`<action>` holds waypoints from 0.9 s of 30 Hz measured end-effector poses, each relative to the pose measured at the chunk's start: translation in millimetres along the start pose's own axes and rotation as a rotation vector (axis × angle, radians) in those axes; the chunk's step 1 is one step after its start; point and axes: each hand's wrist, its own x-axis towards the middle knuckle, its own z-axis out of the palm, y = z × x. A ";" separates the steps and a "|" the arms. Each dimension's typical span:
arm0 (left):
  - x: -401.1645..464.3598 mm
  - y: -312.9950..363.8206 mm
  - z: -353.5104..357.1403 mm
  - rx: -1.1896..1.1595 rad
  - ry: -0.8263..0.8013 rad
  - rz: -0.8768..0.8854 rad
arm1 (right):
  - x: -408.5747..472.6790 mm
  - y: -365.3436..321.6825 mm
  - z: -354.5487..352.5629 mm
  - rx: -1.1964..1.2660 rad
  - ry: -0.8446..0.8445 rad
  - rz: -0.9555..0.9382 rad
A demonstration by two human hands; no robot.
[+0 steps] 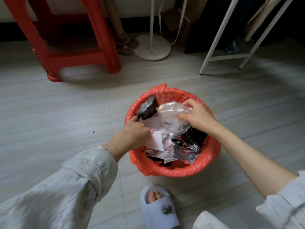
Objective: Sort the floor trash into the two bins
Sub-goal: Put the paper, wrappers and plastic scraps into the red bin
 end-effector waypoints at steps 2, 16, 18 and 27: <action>5.2 0.7 3.2 0.032 0.020 0.010 | -1.8 4.1 0.2 -0.051 -0.096 -0.018; 11.8 -8.1 11.4 -0.067 0.418 0.031 | -31.7 -9.5 4.6 -0.413 -0.261 -0.189; 10.3 -11.3 14.9 -0.136 0.493 0.013 | -37.0 -15.8 11.5 -0.410 -0.235 -0.188; 4.6 -10.2 13.0 -0.573 0.631 -0.167 | -52.3 -27.0 56.2 -0.447 -0.133 -0.215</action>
